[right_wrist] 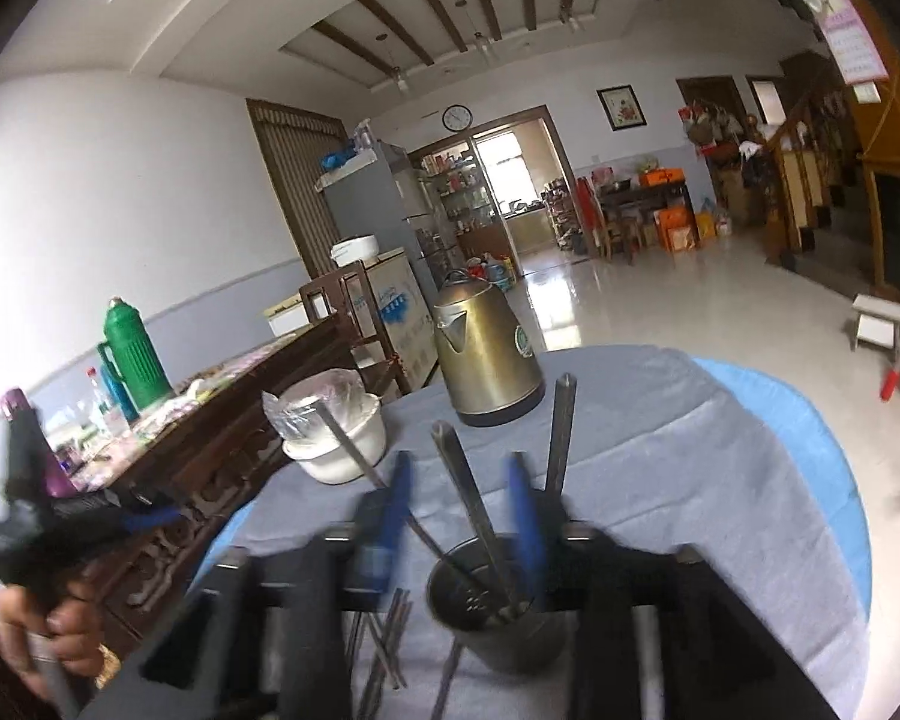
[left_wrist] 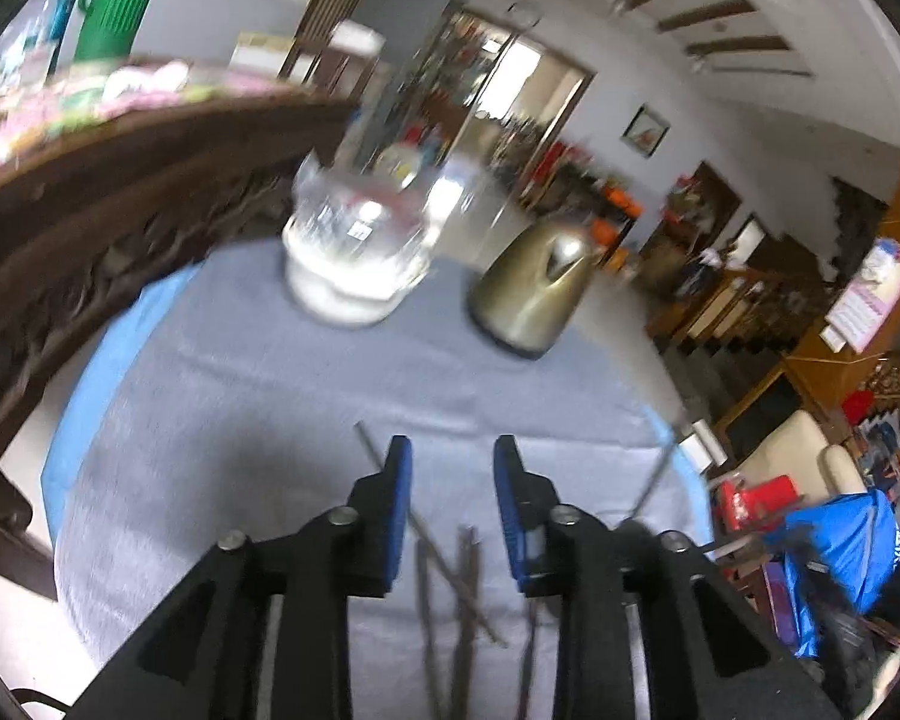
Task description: Organize utensils
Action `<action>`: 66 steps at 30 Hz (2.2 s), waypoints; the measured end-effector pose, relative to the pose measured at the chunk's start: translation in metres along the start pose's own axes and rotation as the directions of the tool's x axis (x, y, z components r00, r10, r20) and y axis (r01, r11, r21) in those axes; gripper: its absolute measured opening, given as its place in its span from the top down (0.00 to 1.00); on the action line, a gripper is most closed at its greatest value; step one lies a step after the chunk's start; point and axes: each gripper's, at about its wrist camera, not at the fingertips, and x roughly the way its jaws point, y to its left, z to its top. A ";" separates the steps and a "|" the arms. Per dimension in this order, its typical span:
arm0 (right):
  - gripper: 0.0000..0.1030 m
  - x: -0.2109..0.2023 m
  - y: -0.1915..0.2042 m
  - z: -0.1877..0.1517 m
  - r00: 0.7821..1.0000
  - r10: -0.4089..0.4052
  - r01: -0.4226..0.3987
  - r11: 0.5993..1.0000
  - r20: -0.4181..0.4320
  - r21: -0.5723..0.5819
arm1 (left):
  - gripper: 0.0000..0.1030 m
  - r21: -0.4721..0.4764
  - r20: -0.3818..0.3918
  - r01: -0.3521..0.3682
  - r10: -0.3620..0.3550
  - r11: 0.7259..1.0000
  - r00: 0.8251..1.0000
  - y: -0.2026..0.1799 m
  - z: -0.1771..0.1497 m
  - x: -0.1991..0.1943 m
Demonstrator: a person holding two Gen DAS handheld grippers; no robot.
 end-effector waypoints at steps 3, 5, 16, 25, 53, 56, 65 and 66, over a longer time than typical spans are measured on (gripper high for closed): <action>0.41 -0.018 0.001 -0.002 0.998 -0.007 0.008 1.000 0.057 -0.008 | 0.70 -0.042 -0.092 -0.025 0.021 0.999 0.996 0.011 -0.001 0.033; 0.41 -0.029 -0.001 -0.002 0.996 -0.019 0.020 1.000 0.082 -0.013 | 0.70 -0.073 -0.144 -0.036 0.025 0.997 0.989 0.020 0.004 0.056; 0.41 -0.061 -0.047 -0.012 0.993 -0.099 0.098 0.995 0.061 0.018 | 0.70 -0.164 -0.372 -0.172 0.100 0.971 0.923 0.031 0.004 0.171; 0.41 -0.058 -0.078 -0.023 0.991 -0.130 0.129 0.990 0.011 0.064 | 0.76 -0.159 -0.456 -0.296 0.195 0.942 0.868 0.040 -0.005 0.216; 0.42 -0.067 -0.058 -0.042 0.991 -0.135 0.134 0.990 0.004 0.049 | 0.95 -0.073 -0.004 0.019 -0.019 0.997 1.000 -0.038 0.003 0.016; 0.42 -0.072 -0.059 -0.045 0.990 -0.138 0.137 0.989 0.009 0.051 | 0.95 -0.023 0.068 0.049 -0.047 0.999 0.997 -0.057 0.002 -0.009; 0.42 -0.083 -0.070 -0.048 0.991 -0.133 0.131 0.988 0.015 0.075 | 0.95 0.114 0.213 0.108 -0.130 0.988 0.968 -0.112 0.005 -0.061; 0.42 -0.083 -0.070 -0.048 0.991 -0.132 0.131 0.988 0.016 0.077 | 0.95 0.119 0.217 0.113 -0.137 0.986 0.966 -0.116 0.005 -0.064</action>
